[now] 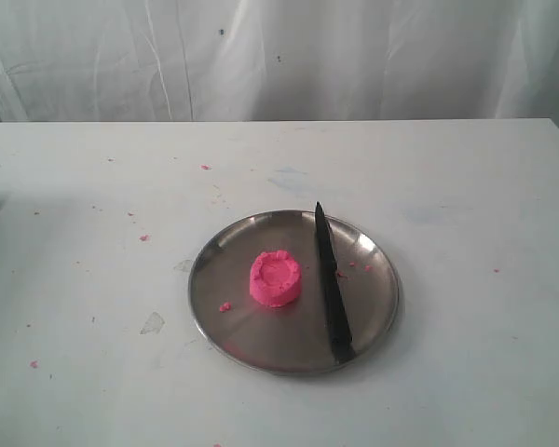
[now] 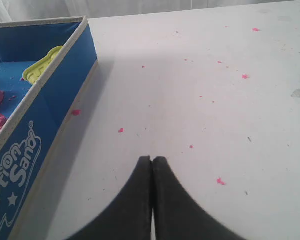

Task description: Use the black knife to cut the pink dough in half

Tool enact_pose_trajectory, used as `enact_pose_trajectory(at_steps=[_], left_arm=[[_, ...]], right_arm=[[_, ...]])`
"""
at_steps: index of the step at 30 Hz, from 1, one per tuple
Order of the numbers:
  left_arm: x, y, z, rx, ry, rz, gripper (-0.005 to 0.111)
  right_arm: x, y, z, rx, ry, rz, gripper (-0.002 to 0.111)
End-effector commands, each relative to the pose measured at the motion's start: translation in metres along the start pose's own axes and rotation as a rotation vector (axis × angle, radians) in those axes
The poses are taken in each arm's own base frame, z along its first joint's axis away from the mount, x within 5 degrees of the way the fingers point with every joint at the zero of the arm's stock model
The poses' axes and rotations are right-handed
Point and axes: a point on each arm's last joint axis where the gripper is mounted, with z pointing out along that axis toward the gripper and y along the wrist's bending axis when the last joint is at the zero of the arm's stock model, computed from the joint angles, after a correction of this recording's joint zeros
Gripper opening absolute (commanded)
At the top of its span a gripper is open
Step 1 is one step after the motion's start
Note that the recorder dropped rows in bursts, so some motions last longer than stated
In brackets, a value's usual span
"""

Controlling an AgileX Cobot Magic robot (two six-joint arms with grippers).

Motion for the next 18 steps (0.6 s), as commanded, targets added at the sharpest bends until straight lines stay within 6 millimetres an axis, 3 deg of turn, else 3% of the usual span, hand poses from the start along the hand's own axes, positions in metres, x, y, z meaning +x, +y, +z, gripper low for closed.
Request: enact_pose_trajectory(at_steps=[1,18], left_arm=[[0.0006,0.0001,0.0001,-0.003,-0.004,-0.004,0.000],[0.0006,0.0001,0.0001,-0.003,-0.004,-0.004,0.000]], right_arm=[[-0.0006,0.0002,-0.0003,-0.003,-0.012,-0.008,0.000],[-0.0096,0.0059,-0.0010,-0.070,-0.110,0.054,0.000]])
